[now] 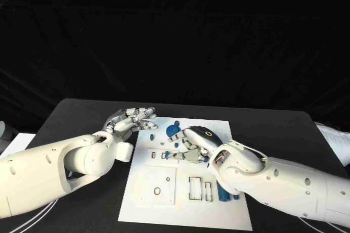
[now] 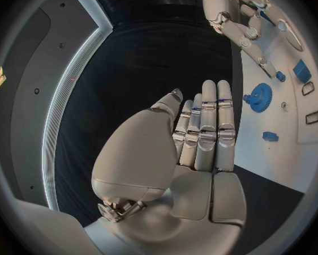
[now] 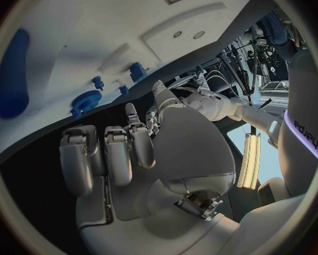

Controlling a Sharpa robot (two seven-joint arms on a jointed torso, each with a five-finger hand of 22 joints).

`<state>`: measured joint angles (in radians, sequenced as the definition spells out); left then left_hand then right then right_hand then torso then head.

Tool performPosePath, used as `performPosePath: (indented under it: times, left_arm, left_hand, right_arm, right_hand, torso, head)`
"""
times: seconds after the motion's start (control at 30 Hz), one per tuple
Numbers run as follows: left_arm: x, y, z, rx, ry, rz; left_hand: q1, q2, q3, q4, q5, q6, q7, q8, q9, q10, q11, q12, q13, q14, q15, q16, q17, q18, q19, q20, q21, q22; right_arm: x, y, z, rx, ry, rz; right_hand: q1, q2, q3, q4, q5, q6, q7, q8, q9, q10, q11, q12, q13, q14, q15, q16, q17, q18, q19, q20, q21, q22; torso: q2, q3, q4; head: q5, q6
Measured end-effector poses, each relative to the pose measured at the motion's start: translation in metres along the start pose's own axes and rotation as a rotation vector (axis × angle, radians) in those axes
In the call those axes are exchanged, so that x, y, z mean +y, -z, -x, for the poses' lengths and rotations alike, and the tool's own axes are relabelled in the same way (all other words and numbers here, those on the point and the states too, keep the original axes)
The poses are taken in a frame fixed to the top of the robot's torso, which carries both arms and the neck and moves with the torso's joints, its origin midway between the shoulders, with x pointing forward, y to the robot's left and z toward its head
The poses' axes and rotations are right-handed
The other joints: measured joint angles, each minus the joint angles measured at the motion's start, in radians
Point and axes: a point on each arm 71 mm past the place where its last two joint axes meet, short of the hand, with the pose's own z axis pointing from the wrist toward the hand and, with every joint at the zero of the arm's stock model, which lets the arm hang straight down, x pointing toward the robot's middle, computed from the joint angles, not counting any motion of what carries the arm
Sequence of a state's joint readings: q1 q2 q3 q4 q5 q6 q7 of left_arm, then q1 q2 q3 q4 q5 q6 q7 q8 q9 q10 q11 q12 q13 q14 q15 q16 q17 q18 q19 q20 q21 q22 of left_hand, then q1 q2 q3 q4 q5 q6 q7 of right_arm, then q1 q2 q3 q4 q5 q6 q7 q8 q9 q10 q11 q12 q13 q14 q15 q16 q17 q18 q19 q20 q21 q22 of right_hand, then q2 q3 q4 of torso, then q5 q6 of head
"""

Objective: Assemble the parts on the task board

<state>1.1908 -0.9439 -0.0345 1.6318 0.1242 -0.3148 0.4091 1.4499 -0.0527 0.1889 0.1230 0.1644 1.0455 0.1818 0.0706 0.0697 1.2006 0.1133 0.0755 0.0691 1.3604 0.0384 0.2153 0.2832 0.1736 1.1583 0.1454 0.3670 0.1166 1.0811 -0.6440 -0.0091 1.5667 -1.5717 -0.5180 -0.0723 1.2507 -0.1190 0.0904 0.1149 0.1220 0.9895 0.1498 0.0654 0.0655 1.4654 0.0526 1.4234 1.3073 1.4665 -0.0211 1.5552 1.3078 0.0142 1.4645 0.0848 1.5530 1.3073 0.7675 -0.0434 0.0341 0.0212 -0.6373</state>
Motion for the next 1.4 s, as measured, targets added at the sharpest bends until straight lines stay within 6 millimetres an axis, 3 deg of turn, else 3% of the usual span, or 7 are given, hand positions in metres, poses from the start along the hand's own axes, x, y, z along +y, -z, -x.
performPosePath:
  times: [0.13, 0.23, 0.37, 0.6, 0.77, 0.97, 1.4]
  left_arm:
    - [0.002, -0.003, 0.005, 0.005, -0.028, 0.018]
    - [0.004, -0.005, 0.009, 0.024, -0.08, 0.053]
    - [0.01, -0.005, 0.01, 0.069, -0.183, 0.135]
    - [0.01, -0.013, 0.0, 0.186, -0.46, 0.341]
    - [0.015, -0.018, -0.009, 0.242, -0.707, 0.494]
    - [0.021, -0.027, -0.018, 0.251, -0.952, 0.61]
    - [0.022, -0.053, -0.035, 0.218, -1.193, 0.656]
  left_hand:
    - [-0.04, -0.015, -0.003, 0.013, -0.007, 0.02, -0.02, 0.004, 0.001, 0.071, -0.032, 0.015, 0.01, 0.099, -0.037, 0.125, 0.092, 0.0, 0.109, -0.035, 0.084, 0.041]
    - [-0.074, -0.028, -0.016, 0.032, -0.007, 0.038, -0.045, 0.004, 0.006, 0.158, -0.064, 0.056, 0.044, 0.106, -0.062, 0.619, 0.571, 0.0, 0.203, -0.066, 0.205, 0.125]
    - [-0.127, -0.027, -0.048, 0.065, -0.007, 0.055, -0.073, 0.028, 0.019, 0.245, -0.092, 0.181, 0.142, 0.107, -0.081, 1.165, 1.0, -0.057, 0.299, -0.09, 0.62, 0.615]
    - [-0.173, 0.012, -0.135, 0.157, -0.004, 0.025, -0.1, 0.15, 0.099, 0.087, -0.109, 0.764, 0.701, 0.105, -0.098, 1.352, 1.025, -0.081, 0.284, -0.104, 0.924, 0.966]
    - [-0.232, 0.029, -0.21, 0.164, -0.012, 0.035, -0.104, 0.257, 0.173, 0.104, -0.115, 0.959, 0.895, 0.105, -0.098, 1.352, 1.025, -0.09, 0.281, -0.102, 0.991, 1.062]
    - [-0.267, 0.059, -0.294, 0.167, -0.063, -0.019, -0.132, 0.427, 0.33, 0.122, -0.133, 1.046, 0.983, 0.107, -0.11, 1.353, 1.025, -0.096, 0.292, -0.114, 1.038, 1.135]
    - [-0.282, 0.074, -0.355, 0.169, -0.103, -0.067, -0.141, 0.529, 0.448, 0.147, -0.144, 1.101, 1.045, 0.107, -0.117, 1.352, 1.025, -0.112, 0.303, -0.117, 1.08, 1.192]
  right_arm:
    - [-0.004, 0.014, 0.024, -0.031, -0.044, 0.051]
    - [-0.008, 0.027, 0.047, -0.053, -0.077, 0.07]
    - [-0.023, 0.042, 0.08, -0.09, -0.114, 0.041]
    - [-0.061, 0.06, 0.121, -0.163, -0.179, -0.09]
    - [-0.081, 0.069, 0.131, -0.19, -0.224, -0.17]
    - [-0.088, 0.071, 0.133, -0.193, -0.259, -0.208]
    - [-0.095, 0.071, 0.131, -0.176, -0.284, -0.25]
  right_hand:
    - [0.008, -0.007, -0.011, 0.003, 0.008, -0.007, 0.0, 0.0, 0.0, 0.003, 0.003, -0.027, 0.0, 0.0, 0.007, 0.0, 0.0, 0.0, 0.003, 0.003, -0.004, 0.0]
    - [0.017, -0.004, -0.013, 0.005, 0.012, -0.007, 0.0, 0.0, 0.0, 0.003, 0.003, -0.039, 0.0, 0.0, 0.007, 0.0, 0.0, 0.0, 0.003, 0.003, -0.004, 0.0]
    - [0.023, 0.003, -0.016, 0.008, 0.017, -0.007, 0.0, 0.0, 0.003, 0.003, 0.003, -0.038, 0.001, 0.0, 0.007, 0.0, 0.0, 0.0, 0.003, 0.003, -0.004, 0.001]
    - [0.034, 0.014, -0.019, 0.011, 0.023, -0.003, -0.004, 0.0, 0.004, 0.003, 0.003, -0.038, 0.001, 0.0, 0.007, 0.0, 0.0, 0.0, 0.003, 0.003, -0.004, 0.001]
    - [0.034, 0.014, -0.021, 0.008, 0.027, -0.003, -0.004, 0.0, 0.004, 0.003, 0.003, -0.038, 0.001, 0.0, 0.007, 0.0, 0.0, 0.0, 0.003, 0.003, -0.004, 0.001]
    - [0.034, 0.013, -0.021, 0.008, 0.027, -0.003, -0.004, 0.0, 0.004, 0.003, 0.003, -0.038, 0.001, 0.0, 0.007, -0.006, 0.0, 0.0, 0.003, 0.003, -0.008, 0.001]
    - [0.038, 0.017, -0.024, 0.011, 0.037, 0.0, -0.007, 0.0, 0.004, 0.003, 0.003, -0.042, 0.0, 0.0, 0.007, -0.006, 0.0, 0.0, 0.003, 0.003, -0.008, 0.0]
  torso:
    - [-0.007, 0.0028, -0.0007]
    - [-0.014, 0.0051, -0.0022]
    - [-0.026, 0.0082, -0.0058]
    - [-0.049, 0.015, -0.0144]
    - [-0.063, 0.0196, -0.0177]
    - [-0.072, 0.0234, -0.0184]
    - [-0.077, 0.0261, -0.0191]
  head:
    - [0.004, 0.0]
    - [0.008, -0.001]
    - [0.014, -0.006]
    - [0.02, -0.017]
    - [0.024, -0.025]
    - [0.024, -0.031]
    - [0.029, -0.037]
